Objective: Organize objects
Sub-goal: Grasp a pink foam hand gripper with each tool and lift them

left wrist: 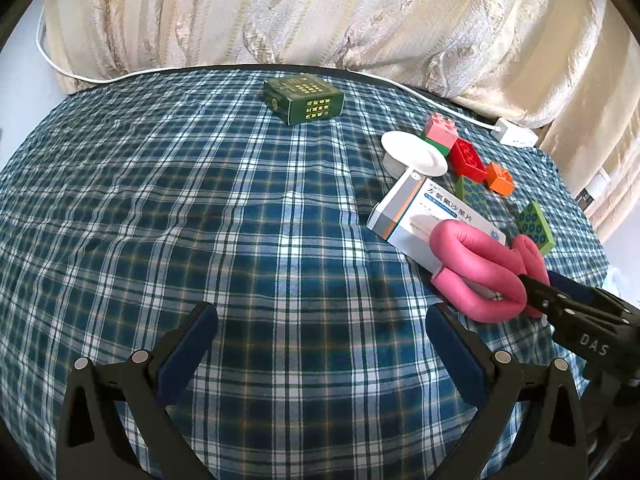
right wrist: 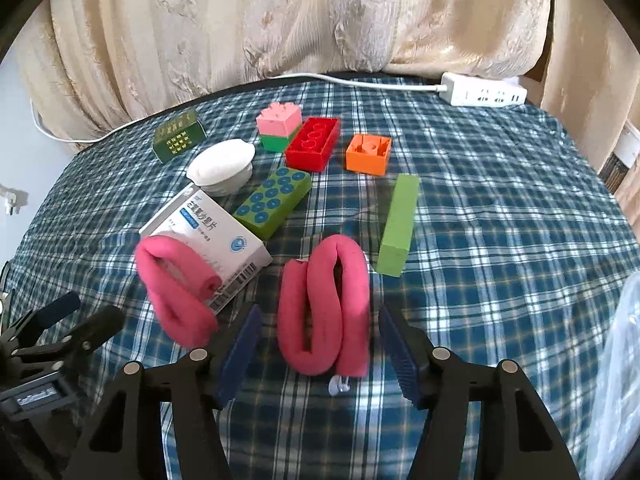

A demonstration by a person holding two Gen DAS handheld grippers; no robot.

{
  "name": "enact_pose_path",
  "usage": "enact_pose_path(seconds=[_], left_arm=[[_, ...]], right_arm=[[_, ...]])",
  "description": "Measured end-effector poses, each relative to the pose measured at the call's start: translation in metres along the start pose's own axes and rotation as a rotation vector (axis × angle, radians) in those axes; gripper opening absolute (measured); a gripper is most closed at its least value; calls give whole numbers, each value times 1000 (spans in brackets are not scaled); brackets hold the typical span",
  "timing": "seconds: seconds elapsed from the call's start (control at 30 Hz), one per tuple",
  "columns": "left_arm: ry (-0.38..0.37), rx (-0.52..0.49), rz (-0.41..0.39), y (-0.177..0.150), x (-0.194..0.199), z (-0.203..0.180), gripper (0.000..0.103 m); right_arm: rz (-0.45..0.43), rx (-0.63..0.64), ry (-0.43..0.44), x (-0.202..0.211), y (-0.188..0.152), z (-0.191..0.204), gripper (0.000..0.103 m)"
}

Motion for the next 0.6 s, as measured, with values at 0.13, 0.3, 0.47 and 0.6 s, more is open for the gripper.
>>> enact_pose_path(seconds=[0.13, 0.3, 0.47, 0.6], left_arm=[[13, -22, -3, 0, 2, -4, 103], [-2, -35, 21, -1, 4, -18, 103], [-54, -26, 72, -1, 1, -35, 103], [-82, -1, 108, -1, -4, -46, 103]], right_arm=[[2, 25, -6, -2, -1, 2, 64], [-9, 39, -26, 1, -6, -2, 50], [-19, 16, -23, 6, -11, -8, 50], [-26, 9, -32, 12, -19, -12, 50]])
Point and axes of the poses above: each gripper's, at about its wrist camera, not at the fingertips, and x roughly against the way its jaws point, z to its left, y to its top, the point moved 4 cm from there along -x, roughly the way its jaws point, and after that the axes turned 13 degrees about x, right-handed, at the moved point
